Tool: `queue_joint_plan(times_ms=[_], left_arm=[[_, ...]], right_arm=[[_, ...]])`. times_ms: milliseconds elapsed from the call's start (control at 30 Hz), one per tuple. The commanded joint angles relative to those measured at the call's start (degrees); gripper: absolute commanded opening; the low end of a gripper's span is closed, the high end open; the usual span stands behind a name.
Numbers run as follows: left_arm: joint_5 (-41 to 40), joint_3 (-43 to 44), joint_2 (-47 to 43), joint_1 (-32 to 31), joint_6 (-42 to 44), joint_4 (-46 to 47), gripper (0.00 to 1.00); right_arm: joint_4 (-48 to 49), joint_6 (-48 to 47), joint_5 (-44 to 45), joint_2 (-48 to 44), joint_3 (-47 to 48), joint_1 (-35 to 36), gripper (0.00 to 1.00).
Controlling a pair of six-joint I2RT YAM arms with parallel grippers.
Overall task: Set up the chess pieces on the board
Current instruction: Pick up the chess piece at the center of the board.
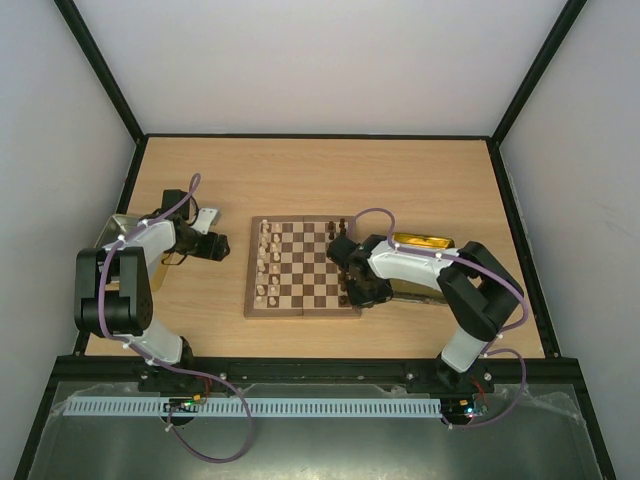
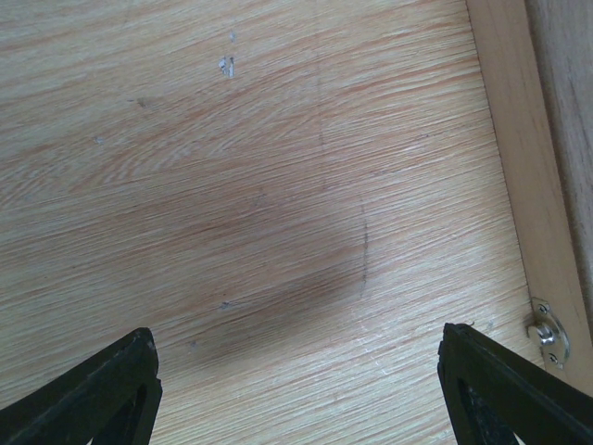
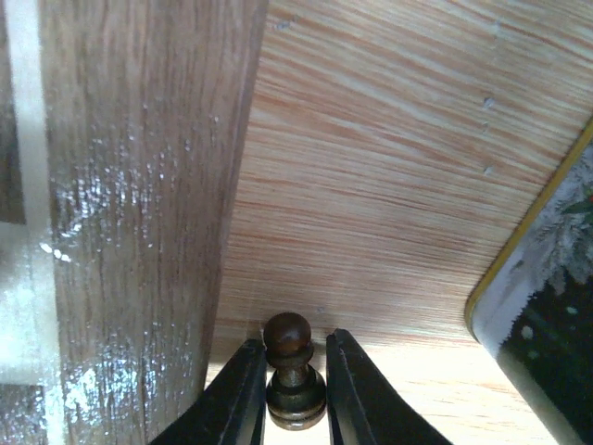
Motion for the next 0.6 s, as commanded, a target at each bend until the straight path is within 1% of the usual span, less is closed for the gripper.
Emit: queue_joint_plan(times_ms=[0, 100, 167, 333, 400, 567], left_arm=[[0.33, 0.07, 0.4, -0.03, 0.59, -0.61, 0.82], [0.32, 0.05, 0.51, -0.04, 0.5, -0.63, 0.82], [0.32, 0.14, 0.49, -0.01, 0.5, -0.69, 0.82], [0.22, 0.31, 0.68, -0.05, 0.42, -0.74, 0.82], [0.1, 0.32, 0.67, -0.09, 0.33, -0.78, 0.82], [-0.18, 0.32, 0.57, -0.08, 0.15, -0.79, 0.82]], right_arm=[[4.64, 0.59, -1.66, 2.72, -0.53, -0.16, 0.18], [5.71, 1.38, -2.25, 2.25, -1.09, -0.48, 0.15], [6.38, 2.09, -2.13, 1.74, -1.72, -0.69, 0.09], [8.14, 3.84, -2.21, -0.75, -4.41, -1.59, 0.04], [8.79, 4.09, -1.74, -2.53, -5.43, -2.04, 0.02], [8.68, 7.52, 1.46, -6.49, -6.38, -2.25, 0.02]])
